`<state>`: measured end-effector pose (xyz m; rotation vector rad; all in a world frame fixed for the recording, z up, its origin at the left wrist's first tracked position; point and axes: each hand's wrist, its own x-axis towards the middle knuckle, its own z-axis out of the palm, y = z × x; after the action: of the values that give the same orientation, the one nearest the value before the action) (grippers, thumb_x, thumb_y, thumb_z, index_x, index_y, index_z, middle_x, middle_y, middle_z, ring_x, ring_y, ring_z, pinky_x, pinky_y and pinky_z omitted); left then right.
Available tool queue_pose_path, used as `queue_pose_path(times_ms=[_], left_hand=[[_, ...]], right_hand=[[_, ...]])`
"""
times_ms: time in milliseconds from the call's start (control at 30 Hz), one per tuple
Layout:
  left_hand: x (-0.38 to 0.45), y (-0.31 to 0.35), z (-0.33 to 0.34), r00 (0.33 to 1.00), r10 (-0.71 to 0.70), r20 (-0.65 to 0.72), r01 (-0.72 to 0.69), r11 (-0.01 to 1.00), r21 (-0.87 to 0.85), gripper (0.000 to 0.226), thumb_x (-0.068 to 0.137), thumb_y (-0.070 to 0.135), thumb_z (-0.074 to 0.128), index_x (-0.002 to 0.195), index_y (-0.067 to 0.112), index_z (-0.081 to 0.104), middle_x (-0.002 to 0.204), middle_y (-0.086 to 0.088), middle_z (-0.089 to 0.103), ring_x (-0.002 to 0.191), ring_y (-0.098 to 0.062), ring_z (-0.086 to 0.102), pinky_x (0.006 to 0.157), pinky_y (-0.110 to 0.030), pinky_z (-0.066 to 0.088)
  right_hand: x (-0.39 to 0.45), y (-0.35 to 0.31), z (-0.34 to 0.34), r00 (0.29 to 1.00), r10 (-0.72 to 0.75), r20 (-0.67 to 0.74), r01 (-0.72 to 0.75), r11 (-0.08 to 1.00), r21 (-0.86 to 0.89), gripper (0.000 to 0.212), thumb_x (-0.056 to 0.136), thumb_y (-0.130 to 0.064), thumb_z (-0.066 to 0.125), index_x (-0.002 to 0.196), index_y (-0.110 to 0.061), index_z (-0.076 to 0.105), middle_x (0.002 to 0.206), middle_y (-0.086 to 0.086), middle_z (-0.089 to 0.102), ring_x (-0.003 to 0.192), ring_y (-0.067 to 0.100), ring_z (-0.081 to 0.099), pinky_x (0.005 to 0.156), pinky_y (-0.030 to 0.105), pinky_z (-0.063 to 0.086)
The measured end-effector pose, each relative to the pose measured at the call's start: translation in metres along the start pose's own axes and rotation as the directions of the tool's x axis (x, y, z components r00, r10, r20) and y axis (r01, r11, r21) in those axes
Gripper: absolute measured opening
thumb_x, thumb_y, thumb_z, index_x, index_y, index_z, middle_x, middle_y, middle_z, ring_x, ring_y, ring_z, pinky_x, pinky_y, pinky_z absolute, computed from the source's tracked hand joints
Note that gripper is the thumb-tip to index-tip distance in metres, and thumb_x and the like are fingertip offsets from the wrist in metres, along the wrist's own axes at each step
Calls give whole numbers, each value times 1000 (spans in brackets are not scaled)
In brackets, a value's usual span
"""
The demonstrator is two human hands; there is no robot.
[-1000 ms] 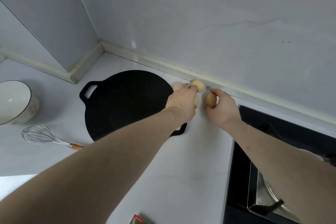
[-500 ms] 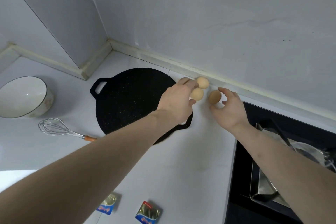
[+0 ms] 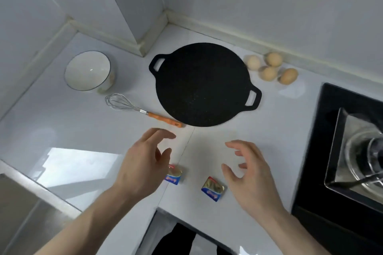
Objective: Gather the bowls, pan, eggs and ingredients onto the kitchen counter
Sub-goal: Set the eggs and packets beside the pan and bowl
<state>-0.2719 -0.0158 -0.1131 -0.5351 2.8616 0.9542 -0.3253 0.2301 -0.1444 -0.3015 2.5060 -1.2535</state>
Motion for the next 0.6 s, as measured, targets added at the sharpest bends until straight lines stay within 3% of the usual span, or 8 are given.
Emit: queue_pose_path(times_ms=[100, 233, 367, 600], left_hand=[[-27, -20, -1, 994, -48, 101, 42, 997, 58, 36, 91, 17, 64, 117, 41, 58, 124, 25, 52, 86, -5, 61, 70, -28, 55], [-43, -32, 3, 969, -31, 243, 8, 995, 95, 56, 80, 9, 57, 124, 42, 55, 129, 27, 47, 103, -5, 54, 82, -25, 53], [-38, -33, 11, 946, -20, 322, -31, 988, 153, 60, 80, 11, 61, 131, 40, 52, 133, 24, 44, 107, -7, 54, 78, -16, 46], [-21, -26, 16, 933, 2, 361, -101, 961, 256, 41, 85, 25, 71, 122, 38, 57, 122, 18, 53, 98, -12, 56, 71, -19, 41]], right_hand=[[-22, 2, 20, 997, 14, 77, -7, 997, -82, 46, 83, -27, 77, 122, -38, 56, 123, -28, 48, 119, 0, 50, 94, 22, 47], [-41, 4, 40, 983, 55, 175, -18, 979, -204, 57, 73, -35, 78, 124, -41, 54, 120, -30, 45, 115, 0, 46, 86, 7, 37], [-45, 11, 48, 985, 81, 151, -34, 957, -288, 60, 68, -31, 77, 124, -40, 56, 117, -24, 48, 108, 7, 47, 84, 20, 45], [-48, 27, 46, 992, 75, 101, -41, 952, -305, 39, 74, -27, 77, 108, -38, 63, 104, -22, 54, 99, 7, 53, 78, 21, 48]])
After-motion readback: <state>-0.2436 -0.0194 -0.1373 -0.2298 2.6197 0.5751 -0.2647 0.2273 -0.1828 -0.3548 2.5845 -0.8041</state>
